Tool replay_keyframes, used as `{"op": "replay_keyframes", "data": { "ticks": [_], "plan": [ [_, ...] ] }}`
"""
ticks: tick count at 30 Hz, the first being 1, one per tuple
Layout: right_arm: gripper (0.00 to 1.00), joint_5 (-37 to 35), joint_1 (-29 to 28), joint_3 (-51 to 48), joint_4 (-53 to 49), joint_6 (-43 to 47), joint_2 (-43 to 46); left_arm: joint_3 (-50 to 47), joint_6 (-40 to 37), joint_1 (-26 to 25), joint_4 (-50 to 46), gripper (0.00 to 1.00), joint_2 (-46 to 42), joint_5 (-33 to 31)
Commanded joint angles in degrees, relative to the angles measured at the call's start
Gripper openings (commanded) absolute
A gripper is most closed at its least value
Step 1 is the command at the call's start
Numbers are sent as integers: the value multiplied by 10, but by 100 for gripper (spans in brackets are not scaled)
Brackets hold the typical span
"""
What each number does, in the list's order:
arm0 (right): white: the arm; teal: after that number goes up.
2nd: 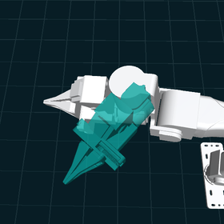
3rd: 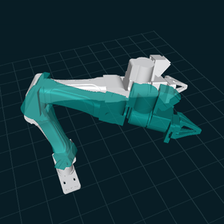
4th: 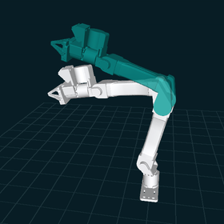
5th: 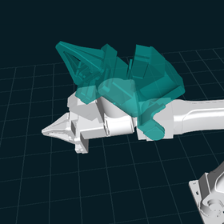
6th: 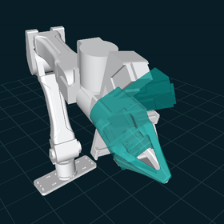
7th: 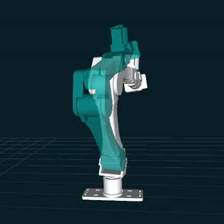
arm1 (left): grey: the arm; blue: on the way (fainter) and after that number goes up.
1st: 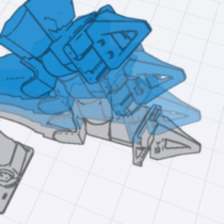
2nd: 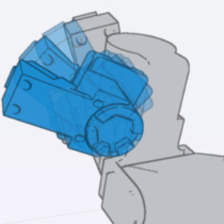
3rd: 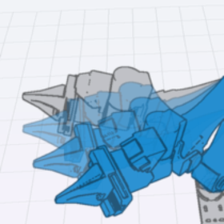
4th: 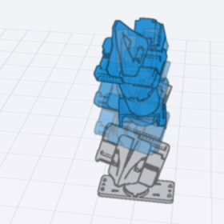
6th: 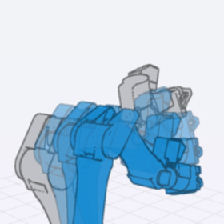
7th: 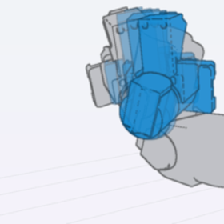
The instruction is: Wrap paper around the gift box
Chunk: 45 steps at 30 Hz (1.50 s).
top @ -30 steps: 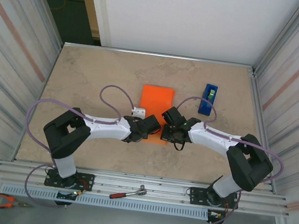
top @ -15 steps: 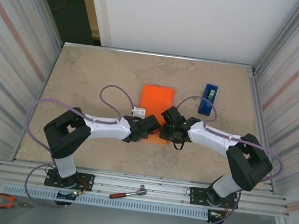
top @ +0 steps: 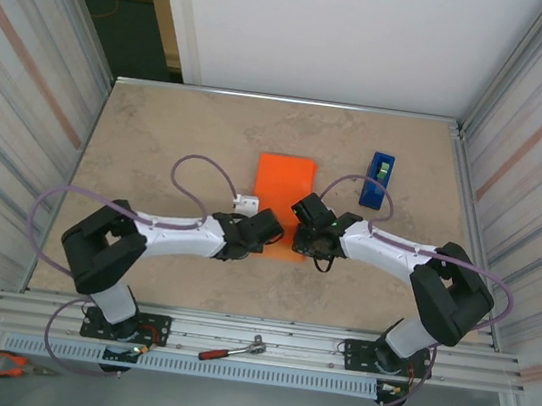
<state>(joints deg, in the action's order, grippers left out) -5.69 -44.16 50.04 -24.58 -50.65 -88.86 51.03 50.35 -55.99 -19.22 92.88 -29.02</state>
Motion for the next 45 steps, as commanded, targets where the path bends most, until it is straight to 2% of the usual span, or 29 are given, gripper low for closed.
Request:
{"op": "replay_keyframes", "data": {
  "ticks": [1,5,9,12,15,18,22,24,27,31,36,37,38,41,43,45],
  "plan": [
    [43,-14,6,-2,-17,-4,0,-35,-20,1,27,51,-39,21],
    [43,-9,13,5,-17,2,-5,-51,-33,4,58,47,-38,46],
    [40,-7,18,17,-20,9,-11,-48,-33,4,69,33,-19,50],
    [37,-5,20,21,-21,13,-17,-41,-33,4,74,29,-5,44],
    [33,-2,24,24,-20,17,-27,-30,-35,4,73,17,9,45],
    [28,0,28,23,-18,18,-30,-21,-33,4,68,0,19,45],
    [16,3,31,24,-17,23,-31,-25,-25,3,65,0,17,39],
    [13,6,33,24,-16,27,-28,-29,-16,-1,55,0,8,27],
    [15,11,33,23,-16,33,-25,-34,3,-8,39,0,-8,18],
    [25,14,32,20,-15,37,-21,-38,30,-23,26,0,-20,8],
    [25,17,33,18,-14,38,-27,-34,42,-25,26,0,-5,7],
    [25,17,32,18,-14,38,-29,-31,41,-25,21,6,-1,5],
    [23,16,32,17,-13,37,-28,-28,41,-25,17,19,1,2],
    [20,17,32,17,-12,37,-30,-26,37,-24,15,47,1,-4],
    [19,16,32,16,-12,37,-31,-27,33,-20,15,56,-2,-2],
    [19,16,32,17,-11,37,-31,-33,29,-18,20,57,-5,0]
  ]
}}
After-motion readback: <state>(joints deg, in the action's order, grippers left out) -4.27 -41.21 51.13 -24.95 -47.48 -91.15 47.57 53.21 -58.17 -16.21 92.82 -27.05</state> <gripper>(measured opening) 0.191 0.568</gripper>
